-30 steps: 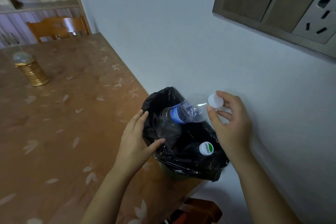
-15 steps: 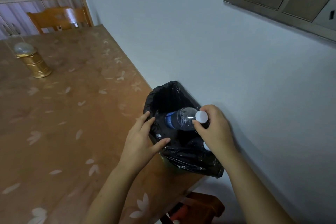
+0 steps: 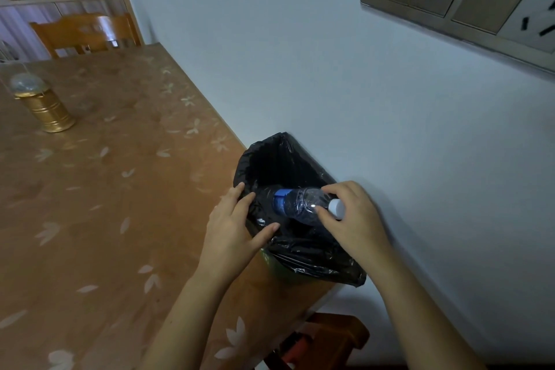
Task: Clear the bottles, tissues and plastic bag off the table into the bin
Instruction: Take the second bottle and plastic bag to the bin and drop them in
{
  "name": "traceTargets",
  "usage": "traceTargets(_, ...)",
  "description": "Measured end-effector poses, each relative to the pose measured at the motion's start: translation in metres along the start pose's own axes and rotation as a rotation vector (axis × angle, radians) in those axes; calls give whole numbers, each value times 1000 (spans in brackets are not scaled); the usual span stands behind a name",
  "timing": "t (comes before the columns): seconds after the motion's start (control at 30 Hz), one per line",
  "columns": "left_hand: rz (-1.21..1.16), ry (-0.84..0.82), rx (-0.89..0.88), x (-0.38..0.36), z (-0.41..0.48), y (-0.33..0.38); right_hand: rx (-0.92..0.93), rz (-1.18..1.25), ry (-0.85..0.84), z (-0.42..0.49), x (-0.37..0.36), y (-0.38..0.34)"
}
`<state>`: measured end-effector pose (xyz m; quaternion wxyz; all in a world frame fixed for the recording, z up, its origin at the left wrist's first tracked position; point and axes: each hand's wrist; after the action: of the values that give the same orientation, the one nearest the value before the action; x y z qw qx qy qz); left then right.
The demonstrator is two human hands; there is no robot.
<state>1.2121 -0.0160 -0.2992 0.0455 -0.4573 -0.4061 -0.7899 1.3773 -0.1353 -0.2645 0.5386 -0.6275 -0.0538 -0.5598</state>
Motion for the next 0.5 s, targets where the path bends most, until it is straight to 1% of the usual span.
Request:
traceTargets(0.27, 73, 19, -67, 6, -5, 7, 54, -97, 50, -10, 2, -8)
traceTargets(0.5, 185, 72, -209, 12, -17, 25, 41, -180, 104, -30, 5, -12)
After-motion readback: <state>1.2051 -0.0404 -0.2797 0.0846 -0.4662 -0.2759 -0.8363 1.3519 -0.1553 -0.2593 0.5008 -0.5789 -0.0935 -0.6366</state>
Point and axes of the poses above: each hand's wrist, its own z-axis towards the middle knuckle, its own x-axis out of the back of the hand, y = z × x, and after that the axes turned 5 degrees about -x, right-handed
